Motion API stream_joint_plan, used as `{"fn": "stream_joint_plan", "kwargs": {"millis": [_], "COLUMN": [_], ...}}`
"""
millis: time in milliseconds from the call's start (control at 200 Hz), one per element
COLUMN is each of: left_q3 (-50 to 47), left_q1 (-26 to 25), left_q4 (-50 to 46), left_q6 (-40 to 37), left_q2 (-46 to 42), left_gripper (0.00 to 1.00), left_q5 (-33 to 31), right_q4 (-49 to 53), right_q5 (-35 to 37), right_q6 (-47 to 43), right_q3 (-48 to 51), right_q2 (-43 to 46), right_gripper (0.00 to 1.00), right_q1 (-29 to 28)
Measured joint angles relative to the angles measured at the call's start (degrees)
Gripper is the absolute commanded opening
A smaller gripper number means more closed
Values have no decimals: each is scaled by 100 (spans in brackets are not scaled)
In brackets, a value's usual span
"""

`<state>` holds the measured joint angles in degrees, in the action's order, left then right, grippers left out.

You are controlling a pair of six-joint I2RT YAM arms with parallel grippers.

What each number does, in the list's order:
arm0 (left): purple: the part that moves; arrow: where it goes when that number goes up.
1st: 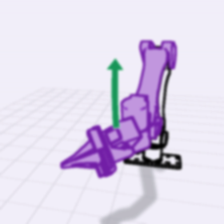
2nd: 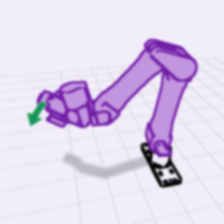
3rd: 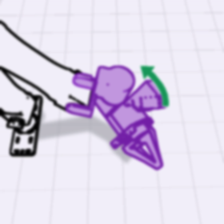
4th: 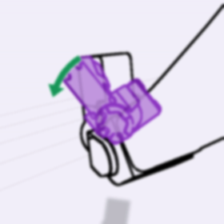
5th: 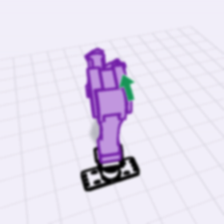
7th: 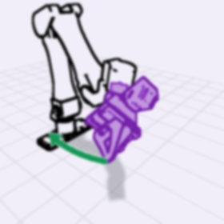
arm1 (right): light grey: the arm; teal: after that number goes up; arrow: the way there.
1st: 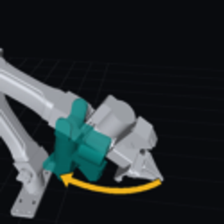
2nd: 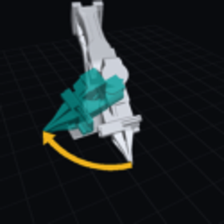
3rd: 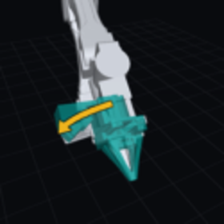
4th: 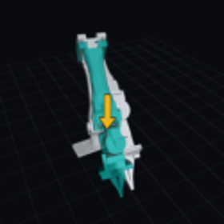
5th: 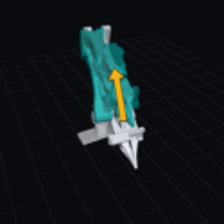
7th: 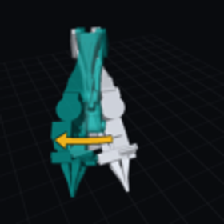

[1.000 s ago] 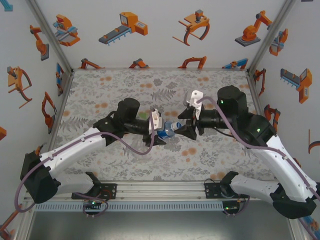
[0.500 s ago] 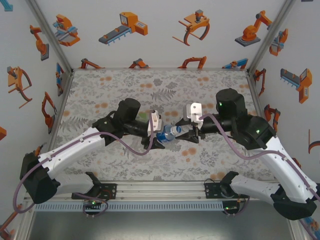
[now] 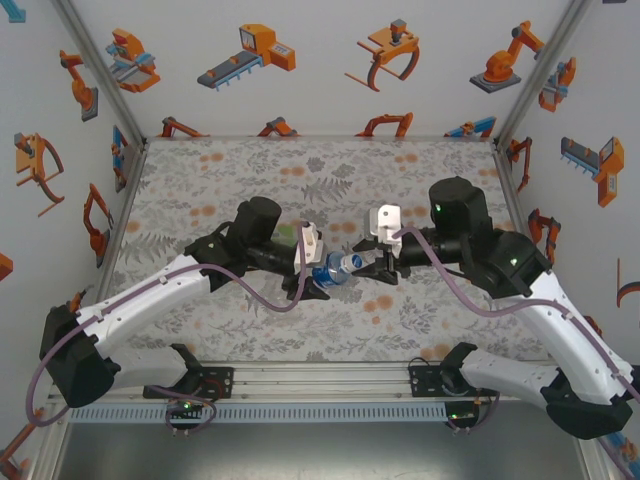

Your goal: Screw on the bottle caps

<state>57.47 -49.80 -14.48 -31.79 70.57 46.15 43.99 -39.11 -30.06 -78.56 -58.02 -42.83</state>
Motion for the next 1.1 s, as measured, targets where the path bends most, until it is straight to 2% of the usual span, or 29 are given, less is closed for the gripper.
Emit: {"fn": "stream_joint_plan", "kwargs": {"millis": [290, 370, 451, 541, 611, 746, 996, 1096], "left_q3": [0, 0, 0, 0, 0, 0, -118, -144], "left_q1": [-7, -7, -7, -7, -2, 7, 46, 68], "left_q4": [-13, -15, -20, -24, -20, -9, 72, 72], "left_q6": [-2, -7, -20, -20, -17, 4, 35, 44], "left_q2": [0, 0, 0, 0, 0, 46, 291, 415], "left_gripper": [0, 0, 0, 0, 0, 0, 0, 0], "left_q5": [13, 11, -2, -46, -157, -455, -957, -1106], "right_q4": [11, 22, 17, -20, -133, -332, -564, -573], "right_q5": [13, 17, 74, 236, 474, 1110, 2389, 2767], "right_q6": [2, 24, 157, 621, 1281, 3023, 7042, 8170], "right_q3": [9, 9, 9, 9, 42, 181, 723, 922], "right_q2": [-57, -57, -59, -81, -101, -131, -197, -192], "right_gripper": [37, 30, 20, 10, 0, 0, 0, 0], "right_q1": [-2, -2, -2, -7, -11, -9, 70, 76]}}
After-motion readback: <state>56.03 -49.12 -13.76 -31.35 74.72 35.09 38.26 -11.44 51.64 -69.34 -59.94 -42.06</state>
